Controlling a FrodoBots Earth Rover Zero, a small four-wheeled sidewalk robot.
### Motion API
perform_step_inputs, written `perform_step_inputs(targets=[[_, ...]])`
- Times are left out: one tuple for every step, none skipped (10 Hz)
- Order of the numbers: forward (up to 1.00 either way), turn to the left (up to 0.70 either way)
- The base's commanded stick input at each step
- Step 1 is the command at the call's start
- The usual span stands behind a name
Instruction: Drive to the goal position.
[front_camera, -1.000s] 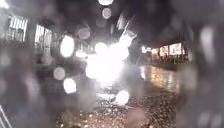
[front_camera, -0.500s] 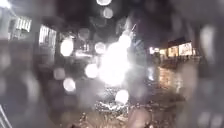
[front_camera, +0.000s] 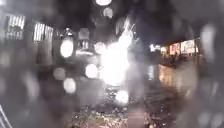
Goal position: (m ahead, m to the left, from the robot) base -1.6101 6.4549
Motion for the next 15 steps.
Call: perform_step_inputs(targets=[[0.70,0.00],[0.70,0.00],[0.70,0.00],[0.70,0.00],[0.70,0.00],[0.70,0.00],[0.70,0.00],[0.70,0.00],[0.70,0.00],[0.70,0.00],[0.70,0.00],[0.70,0.00],[0.70,0.00],[0.70,0.00],[0.70,0.00]])
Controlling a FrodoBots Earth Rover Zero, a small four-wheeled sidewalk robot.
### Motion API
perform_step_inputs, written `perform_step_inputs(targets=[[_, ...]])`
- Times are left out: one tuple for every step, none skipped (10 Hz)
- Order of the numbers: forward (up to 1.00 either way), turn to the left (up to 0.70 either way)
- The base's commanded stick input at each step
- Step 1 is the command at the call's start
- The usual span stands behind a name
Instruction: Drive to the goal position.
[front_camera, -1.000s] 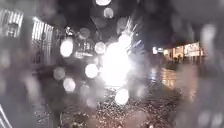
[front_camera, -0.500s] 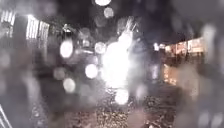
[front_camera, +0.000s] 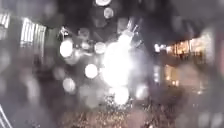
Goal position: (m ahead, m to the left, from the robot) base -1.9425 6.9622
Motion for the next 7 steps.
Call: perform_step_inputs(targets=[[0.70,0.00],[0.70,0.00],[0.70,0.00],[0.70,0.00],[0.70,0.00],[0.70,0.00],[0.70,0.00]])
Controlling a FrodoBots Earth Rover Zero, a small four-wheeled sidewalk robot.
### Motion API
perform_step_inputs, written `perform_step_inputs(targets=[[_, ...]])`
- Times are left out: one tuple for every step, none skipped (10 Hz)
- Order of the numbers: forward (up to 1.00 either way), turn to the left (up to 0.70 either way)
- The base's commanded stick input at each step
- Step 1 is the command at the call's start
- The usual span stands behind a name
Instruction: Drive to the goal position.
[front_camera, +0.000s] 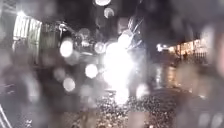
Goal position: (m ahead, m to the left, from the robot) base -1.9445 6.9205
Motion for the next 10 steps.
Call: perform_step_inputs(targets=[[0.70,0.00],[0.70,0.00],[0.70,0.00],[0.70,0.00],[0.70,0.00],[0.70,0.00],[0.70,0.00],[0.70,0.00],[0.70,0.00],[0.70,0.00]])
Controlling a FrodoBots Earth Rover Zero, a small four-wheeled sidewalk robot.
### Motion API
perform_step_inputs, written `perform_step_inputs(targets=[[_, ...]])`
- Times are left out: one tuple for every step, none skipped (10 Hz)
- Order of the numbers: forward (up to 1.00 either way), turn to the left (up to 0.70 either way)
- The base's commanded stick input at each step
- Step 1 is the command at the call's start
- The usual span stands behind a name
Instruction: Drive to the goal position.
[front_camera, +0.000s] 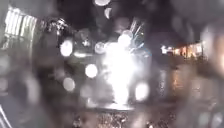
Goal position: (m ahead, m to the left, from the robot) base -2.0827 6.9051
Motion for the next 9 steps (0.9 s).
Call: perform_step_inputs(targets=[[0.70,0.00],[0.70,0.00],[0.70,0.00],[0.70,0.00],[0.70,0.00],[0.70,0.00],[0.70,0.00],[0.70,0.00],[0.70,0.00]])
